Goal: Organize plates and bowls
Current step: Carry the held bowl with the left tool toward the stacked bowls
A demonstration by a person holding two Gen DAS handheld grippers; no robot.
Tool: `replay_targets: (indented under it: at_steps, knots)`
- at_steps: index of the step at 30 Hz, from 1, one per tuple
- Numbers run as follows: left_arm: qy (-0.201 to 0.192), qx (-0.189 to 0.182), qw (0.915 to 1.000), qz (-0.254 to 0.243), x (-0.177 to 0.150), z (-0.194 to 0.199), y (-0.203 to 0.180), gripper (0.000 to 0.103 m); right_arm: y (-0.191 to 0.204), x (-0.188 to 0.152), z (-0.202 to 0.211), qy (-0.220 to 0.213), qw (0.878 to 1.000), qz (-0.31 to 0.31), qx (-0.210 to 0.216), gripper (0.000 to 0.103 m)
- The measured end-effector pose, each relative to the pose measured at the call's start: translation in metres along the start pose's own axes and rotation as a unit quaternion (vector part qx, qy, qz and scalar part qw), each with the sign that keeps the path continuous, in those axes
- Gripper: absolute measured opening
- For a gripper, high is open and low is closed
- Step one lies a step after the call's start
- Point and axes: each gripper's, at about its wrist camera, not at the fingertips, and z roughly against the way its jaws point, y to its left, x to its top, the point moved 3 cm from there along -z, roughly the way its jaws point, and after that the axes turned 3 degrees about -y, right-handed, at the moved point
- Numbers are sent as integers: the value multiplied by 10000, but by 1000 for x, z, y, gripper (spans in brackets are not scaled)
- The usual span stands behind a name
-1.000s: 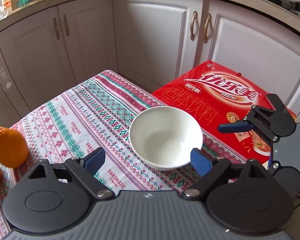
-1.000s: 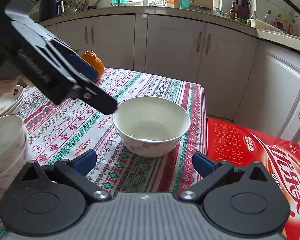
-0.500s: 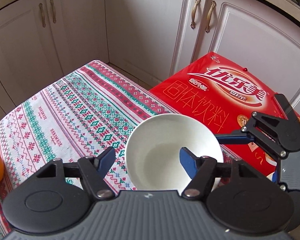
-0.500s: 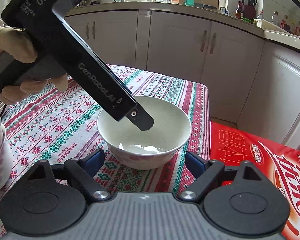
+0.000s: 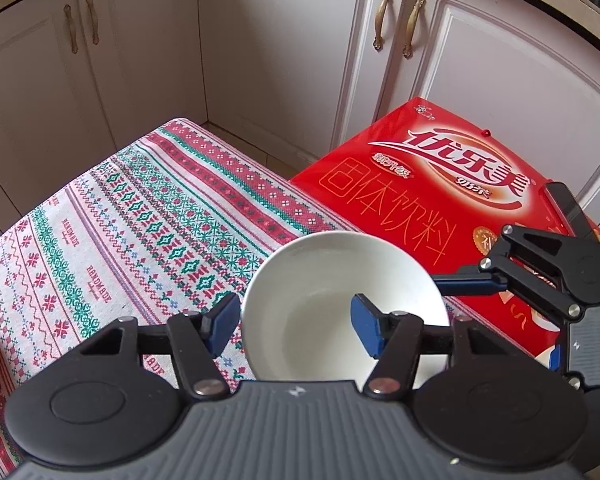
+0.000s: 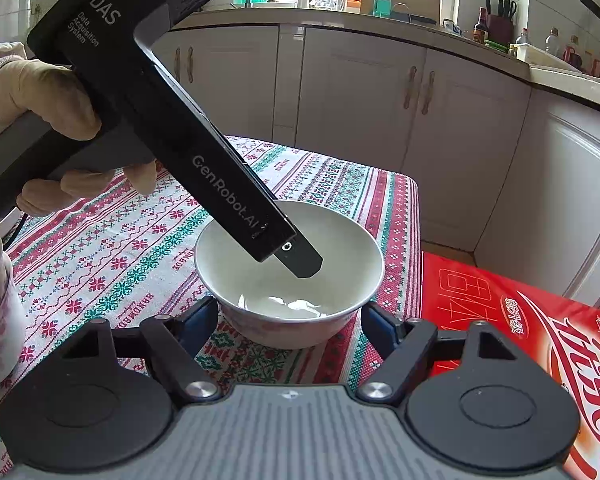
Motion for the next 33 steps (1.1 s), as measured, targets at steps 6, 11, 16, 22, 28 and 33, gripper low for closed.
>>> replay_targets:
  at_steps: [6, 11, 16, 22, 28, 33]
  knots:
    - [30, -51, 10000, -58, 0, -3, -3, 59, 0, 0, 0, 5, 10000, 37, -13, 82]
    - [31, -96, 9999, -68, 0, -1, -3, 58, 1, 0, 1, 35, 10000, 40, -28, 82]
    - [47, -101, 9999, -93, -3, 5, -6, 58, 3, 2, 6, 79, 10000, 19, 8, 82]
    - [-18, -154, 9999, -44, -9, 24, -12, 58, 10, 6, 22, 109, 9999, 92, 43, 82]
    - [-157, -136, 9998, -19, -19, 55, -23, 58, 26, 12, 46, 90, 9997, 207, 97, 82]
    - [-283, -65, 9996, 10, -29, 84, -34, 58, 41, 16, 67, 54, 9994, 270, 193, 82]
